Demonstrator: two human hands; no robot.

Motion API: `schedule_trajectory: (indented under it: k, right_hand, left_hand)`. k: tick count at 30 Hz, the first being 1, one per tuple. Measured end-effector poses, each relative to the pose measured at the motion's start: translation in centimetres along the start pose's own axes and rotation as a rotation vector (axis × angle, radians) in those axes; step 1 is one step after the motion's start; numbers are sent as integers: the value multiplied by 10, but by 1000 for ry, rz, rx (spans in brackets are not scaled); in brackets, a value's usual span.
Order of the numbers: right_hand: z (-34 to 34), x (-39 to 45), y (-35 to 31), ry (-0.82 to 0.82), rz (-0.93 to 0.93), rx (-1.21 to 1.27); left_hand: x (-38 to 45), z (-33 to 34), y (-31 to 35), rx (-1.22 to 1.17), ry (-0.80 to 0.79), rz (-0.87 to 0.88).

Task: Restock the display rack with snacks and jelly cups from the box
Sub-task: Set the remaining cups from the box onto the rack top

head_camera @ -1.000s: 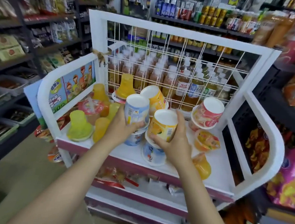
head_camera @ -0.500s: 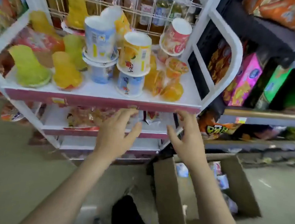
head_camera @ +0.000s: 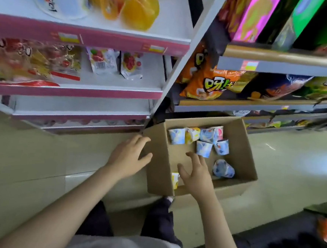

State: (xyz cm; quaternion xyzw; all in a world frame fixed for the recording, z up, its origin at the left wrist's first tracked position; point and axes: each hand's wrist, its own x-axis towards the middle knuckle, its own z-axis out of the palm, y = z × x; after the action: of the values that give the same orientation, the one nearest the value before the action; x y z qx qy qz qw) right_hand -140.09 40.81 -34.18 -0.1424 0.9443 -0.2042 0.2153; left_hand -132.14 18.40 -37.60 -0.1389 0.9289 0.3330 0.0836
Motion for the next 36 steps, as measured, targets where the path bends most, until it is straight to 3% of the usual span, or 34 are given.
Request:
schedule_trajectory:
  k: [6,14,17,23,31,36]
  right_hand:
    - [6,59,74,-147,-103,37]
    - [39,150,187,-429,-155,24]
    - [86,169,222,-539,-72,48]
    - [171,181,260,-847,142,104]
    - [206,178,263,-816,270,388]
    - [182,185,258,-722,335,562]
  left_hand:
    - [31,82,35,26,5,-166]
    - [38,236,65,-157,54,-524]
    - [39,279,58,-250,81,-644]
    - [37,315,44,-474,215,-673]
    - [30,321,44,-606,288,-646]
    - [33,318,48,-488,276,-694]
